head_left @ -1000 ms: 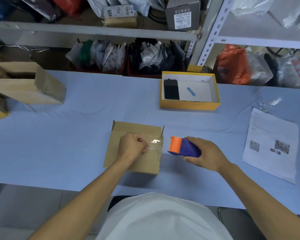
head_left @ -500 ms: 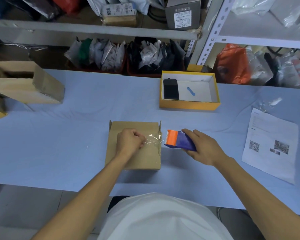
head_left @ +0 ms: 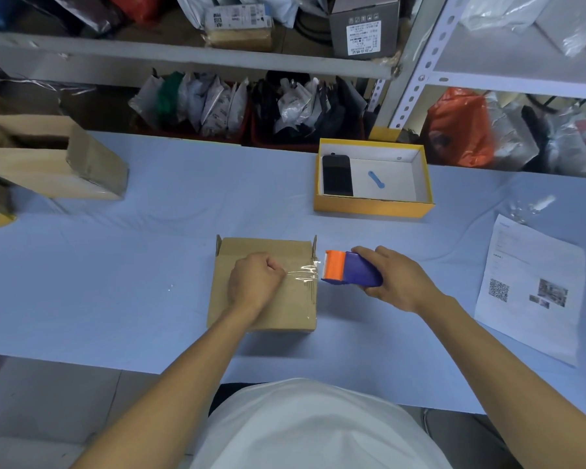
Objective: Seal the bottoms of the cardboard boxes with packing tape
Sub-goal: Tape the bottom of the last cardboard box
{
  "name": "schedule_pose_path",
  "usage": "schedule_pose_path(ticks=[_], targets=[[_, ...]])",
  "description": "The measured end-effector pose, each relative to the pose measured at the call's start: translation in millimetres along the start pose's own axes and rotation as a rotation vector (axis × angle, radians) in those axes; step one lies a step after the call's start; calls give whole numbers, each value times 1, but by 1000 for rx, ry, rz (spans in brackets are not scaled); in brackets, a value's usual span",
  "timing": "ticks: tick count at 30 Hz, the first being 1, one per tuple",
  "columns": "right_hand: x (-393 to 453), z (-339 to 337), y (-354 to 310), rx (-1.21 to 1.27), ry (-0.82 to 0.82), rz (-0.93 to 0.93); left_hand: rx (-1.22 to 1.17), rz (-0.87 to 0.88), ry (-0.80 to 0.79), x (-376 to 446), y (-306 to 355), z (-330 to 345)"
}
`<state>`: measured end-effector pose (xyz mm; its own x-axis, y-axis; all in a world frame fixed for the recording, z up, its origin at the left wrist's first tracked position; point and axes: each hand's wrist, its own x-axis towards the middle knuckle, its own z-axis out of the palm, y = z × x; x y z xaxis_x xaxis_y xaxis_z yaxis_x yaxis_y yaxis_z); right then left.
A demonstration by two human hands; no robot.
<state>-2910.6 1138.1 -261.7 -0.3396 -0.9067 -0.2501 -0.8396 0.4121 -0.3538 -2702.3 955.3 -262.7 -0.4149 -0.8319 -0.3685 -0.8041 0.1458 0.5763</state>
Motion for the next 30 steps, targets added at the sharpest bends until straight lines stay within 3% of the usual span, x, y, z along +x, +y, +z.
schedule_pose_path(ticks=[2, 4, 6, 8, 12, 16, 21, 27, 30], targets=[[3, 4, -2, -10, -27, 4, 212, 0, 19, 1, 4, 1], [5, 6, -3, -7, -48, 7, 364, 112, 56, 2, 9, 1], [6, 8, -3, 1, -53, 16, 271, 389, 16, 1, 12, 7], [7, 10, -3, 22, -44, 34, 123, 550, -87, -6, 10, 16], [4, 11, 0, 109, -45, 53, 190, 558, 20, -11, -4, 35], [-2, -1, 18, 236, -93, 65, 210, 564, 12, -6, -6, 35], [13, 1, 5, 147, -200, 56, 239, 598, 9, -8, -9, 35], [39, 4, -7, 239, -393, 290, 337, 650, 27, -8, -7, 41], [36, 7, -6, 137, -422, 279, 416, 678, 48, -7, -9, 45]])
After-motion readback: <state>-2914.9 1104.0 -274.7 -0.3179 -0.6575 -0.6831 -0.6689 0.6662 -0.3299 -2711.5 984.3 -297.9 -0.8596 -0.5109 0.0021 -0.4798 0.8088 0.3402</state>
